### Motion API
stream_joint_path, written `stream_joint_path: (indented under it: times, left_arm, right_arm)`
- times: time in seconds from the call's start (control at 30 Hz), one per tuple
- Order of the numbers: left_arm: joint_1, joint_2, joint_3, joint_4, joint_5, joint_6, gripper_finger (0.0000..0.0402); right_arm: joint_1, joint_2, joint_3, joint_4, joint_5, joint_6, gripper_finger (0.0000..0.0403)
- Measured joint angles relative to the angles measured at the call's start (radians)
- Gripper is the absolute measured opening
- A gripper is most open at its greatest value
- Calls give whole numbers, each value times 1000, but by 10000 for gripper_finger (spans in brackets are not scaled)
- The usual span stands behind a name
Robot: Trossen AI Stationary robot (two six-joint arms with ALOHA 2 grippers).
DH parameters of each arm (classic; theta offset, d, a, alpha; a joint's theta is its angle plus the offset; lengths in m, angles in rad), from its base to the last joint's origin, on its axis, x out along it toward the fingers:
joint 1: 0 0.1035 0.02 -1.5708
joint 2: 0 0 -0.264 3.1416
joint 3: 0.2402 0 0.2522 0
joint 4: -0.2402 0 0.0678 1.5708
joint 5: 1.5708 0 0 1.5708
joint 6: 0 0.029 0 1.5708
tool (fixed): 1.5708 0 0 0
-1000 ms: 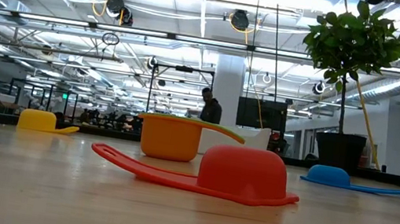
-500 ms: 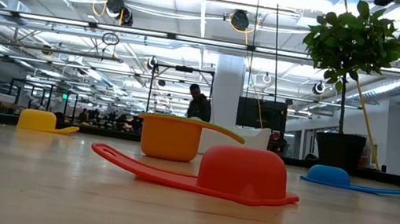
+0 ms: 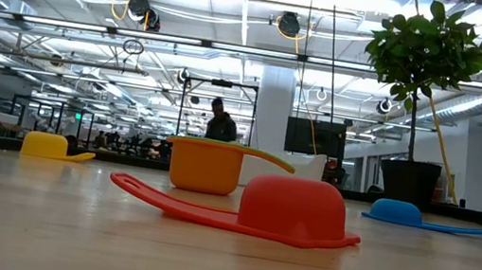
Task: Nest measuring cups in basket
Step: Stack the dark blue measuring cup into the green measuring cup
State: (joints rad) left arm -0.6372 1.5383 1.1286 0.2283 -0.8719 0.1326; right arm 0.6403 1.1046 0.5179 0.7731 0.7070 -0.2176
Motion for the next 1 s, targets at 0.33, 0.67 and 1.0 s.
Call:
stream_joint_path:
  times: [0.33,0.67,1.0]
  left_arm:
    - [-19,-21,-1,-2,-57,29,5]
    - [-65,-34,-1,-11,-153,75,7]
    - [-34,-34,-10,-13,-70,59,9]
  right_arm:
    - [3,0,0,-23,107,-14,169]
    - [3,22,0,51,54,-36,190]
    - [0,173,0,355,24,-165,192]
